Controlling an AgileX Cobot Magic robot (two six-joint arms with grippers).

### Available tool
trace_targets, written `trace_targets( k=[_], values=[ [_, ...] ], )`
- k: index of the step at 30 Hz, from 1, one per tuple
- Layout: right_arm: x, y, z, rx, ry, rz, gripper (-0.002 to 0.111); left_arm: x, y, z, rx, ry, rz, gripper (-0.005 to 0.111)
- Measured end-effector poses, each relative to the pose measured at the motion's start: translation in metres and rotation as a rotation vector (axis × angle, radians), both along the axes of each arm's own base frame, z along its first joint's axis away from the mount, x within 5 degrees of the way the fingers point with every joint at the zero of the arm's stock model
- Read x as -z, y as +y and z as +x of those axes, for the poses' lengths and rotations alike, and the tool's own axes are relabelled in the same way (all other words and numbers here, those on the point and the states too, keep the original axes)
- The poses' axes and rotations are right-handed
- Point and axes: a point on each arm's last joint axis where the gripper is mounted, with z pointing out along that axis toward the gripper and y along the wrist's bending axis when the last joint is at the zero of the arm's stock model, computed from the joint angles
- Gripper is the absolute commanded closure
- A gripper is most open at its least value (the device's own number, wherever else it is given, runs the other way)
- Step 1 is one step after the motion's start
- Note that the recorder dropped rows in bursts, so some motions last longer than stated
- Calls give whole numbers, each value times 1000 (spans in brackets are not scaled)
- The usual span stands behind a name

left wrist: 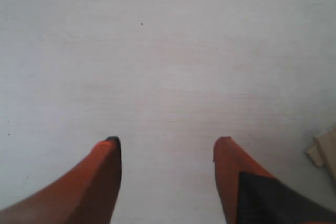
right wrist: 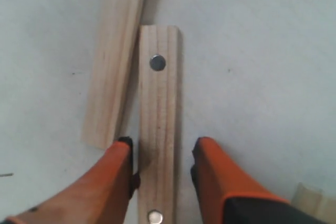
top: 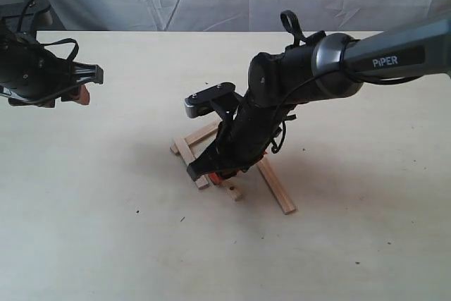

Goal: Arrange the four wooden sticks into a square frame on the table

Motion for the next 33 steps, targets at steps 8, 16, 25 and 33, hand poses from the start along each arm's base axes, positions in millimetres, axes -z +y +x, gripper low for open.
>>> trace_targets(
  k=[8, 16, 25, 33],
  values=[
    [0, -1, 1, -16, -16, -14, 97, 0, 0, 0, 3, 0, 6, 54],
    [-15, -8, 6, 17, -74, -52, 108, 0, 1, 0, 8, 2, 14, 54],
    [-50, -12, 3, 23, -126, -14, 108, 0, 1, -1, 8, 8, 14, 54],
    [-24, 1, -9, -6, -36, -50, 103, 0, 1, 0, 8, 4, 14, 54]
  ],
)
